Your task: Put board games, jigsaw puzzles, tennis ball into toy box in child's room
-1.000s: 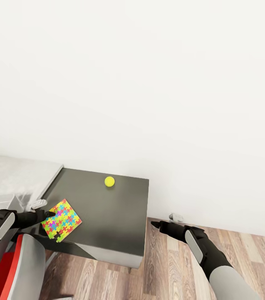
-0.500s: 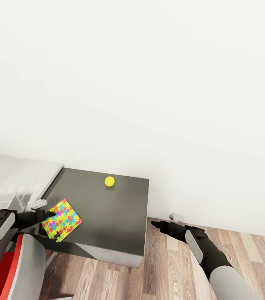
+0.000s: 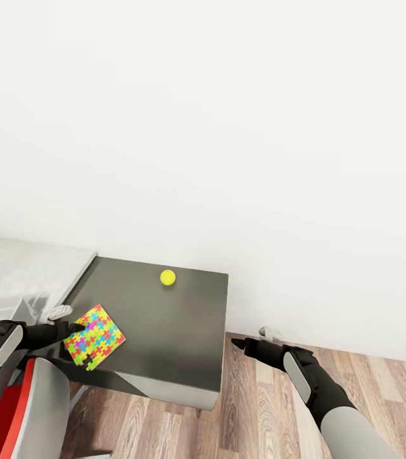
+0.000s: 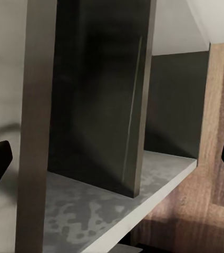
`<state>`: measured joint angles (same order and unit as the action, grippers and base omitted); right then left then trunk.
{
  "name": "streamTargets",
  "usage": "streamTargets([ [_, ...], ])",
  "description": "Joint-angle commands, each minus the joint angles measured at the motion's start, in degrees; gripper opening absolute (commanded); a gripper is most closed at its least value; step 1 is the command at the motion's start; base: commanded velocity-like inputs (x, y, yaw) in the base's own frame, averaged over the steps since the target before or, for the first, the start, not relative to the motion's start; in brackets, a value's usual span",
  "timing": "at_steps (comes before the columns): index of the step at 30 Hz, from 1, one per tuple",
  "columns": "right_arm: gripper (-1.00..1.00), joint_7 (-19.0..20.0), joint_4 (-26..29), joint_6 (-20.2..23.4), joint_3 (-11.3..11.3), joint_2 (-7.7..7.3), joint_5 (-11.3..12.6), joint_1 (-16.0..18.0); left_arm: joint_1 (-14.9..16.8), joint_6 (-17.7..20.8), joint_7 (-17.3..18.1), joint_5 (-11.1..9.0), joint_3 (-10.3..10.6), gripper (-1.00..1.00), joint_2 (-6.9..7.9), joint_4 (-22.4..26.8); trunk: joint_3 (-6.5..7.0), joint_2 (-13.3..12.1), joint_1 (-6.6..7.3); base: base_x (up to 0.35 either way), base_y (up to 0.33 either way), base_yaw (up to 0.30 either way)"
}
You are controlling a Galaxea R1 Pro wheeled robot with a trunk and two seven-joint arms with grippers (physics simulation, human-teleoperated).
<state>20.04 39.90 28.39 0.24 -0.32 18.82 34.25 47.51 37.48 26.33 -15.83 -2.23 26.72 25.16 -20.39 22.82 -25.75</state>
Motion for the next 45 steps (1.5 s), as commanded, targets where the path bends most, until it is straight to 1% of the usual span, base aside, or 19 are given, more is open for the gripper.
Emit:
streamTargets([
  [1,1.00,0.00,0.07,0.35,0.02,0.01,0.34,0.03,0.04,0.40,0.12,-0.08,-0.23,1.00,-0.01,0.03,-0.10,0.10,-0.03,0.000,0.000,0.000],
  [10,1.00,0.00,0.07,0.35,0.04,0.06,0.34,0.03,0.04,0.40,0.12,-0.08,-0.23,1.00,-0.08,-0.02,-0.10,0.10,-0.03,0.000,-0.127,0.000],
  [17,1.00,0.00,0.08,0.35,0.04,0.13,0.34,0.03,0.04,0.40,0.12,-0.08,-0.23,1.00,-0.08,0.00,-0.10,0.10,-0.03,0.000,-0.037,0.000],
  [45,1.00,0.00,0.08,0.35,0.11,0.24,0.34,0.03,0.04,0.31,0.12,-0.08,-0.23,1.00,-0.36,0.01,-0.10,0.10,-0.03,0.000,-0.144,0.000],
])
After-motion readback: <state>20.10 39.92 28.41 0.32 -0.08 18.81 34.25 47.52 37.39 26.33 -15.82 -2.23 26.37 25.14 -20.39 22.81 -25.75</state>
